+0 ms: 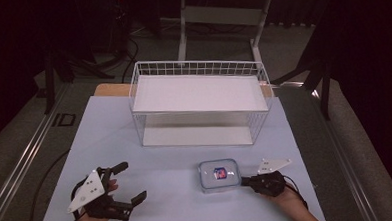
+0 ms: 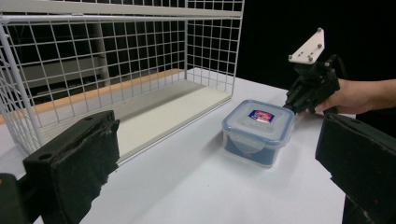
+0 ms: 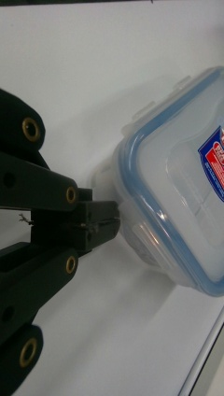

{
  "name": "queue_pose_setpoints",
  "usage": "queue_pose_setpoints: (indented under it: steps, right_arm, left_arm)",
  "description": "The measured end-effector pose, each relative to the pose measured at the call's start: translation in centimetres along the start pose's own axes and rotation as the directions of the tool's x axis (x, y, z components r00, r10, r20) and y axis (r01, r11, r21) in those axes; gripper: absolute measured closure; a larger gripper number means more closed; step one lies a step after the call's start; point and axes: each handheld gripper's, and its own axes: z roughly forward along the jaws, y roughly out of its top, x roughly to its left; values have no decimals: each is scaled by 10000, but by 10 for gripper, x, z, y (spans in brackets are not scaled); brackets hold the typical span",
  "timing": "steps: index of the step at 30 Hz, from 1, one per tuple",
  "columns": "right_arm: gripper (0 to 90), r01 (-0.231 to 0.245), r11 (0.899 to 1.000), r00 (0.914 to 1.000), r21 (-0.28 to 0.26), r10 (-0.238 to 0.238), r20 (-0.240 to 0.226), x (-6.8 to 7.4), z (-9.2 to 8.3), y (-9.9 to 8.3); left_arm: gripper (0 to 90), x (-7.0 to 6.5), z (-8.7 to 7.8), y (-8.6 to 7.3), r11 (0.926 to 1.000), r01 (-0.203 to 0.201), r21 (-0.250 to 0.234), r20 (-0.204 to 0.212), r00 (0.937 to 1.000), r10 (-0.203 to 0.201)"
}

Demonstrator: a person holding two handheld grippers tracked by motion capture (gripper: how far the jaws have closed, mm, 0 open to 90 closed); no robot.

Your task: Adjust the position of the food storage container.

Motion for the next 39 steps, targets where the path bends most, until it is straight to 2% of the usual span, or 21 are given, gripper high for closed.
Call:
queue_pose_setpoints:
  steps: [2, 4, 8, 9, 11, 24, 39]
  right_arm:
    - [900, 75, 9999, 10000, 67, -75, -1, 0, 1, 1]
    - [900, 165, 9998, 9994, 133, -169, 317, -2, 0, 3]
    - [900, -17, 10000, 9989, -29, 18, 473, -8, -1, 7]
    - [900, -162, 9998, 9993, -139, 167, 338, -8, -1, 8]
    - [900, -14, 10000, 9994, -22, 15, 341, -5, 1, 9]
    - [900, -38, 10000, 9998, 74, 40, -171, 3, 20, 22]
    - [900, 326, 9994, 9979, 147, -317, -566, 18, 41, 38]
  left_arm:
    - [5, 0, 0, 0, 10000, -33, 24, 3, 10000, 33]
    - [5, 0, 0, 0, 10000, -29, 28, 17, 10000, 29]
    - [5, -1, 0, 0, 10000, -45, 33, 36, 10000, 45]
    - [5, -1, 0, 0, 10000, -42, 26, 37, 10000, 42]
    - [5, -1, 0, 0, 10000, -75, 47, 40, 10000, 75]
    - [5, -2, 1, 0, 9999, -9, 110, 89, 10000, 8]
    - [5, -2, 0, 0, 9999, -42, 99, 115, 9999, 40]
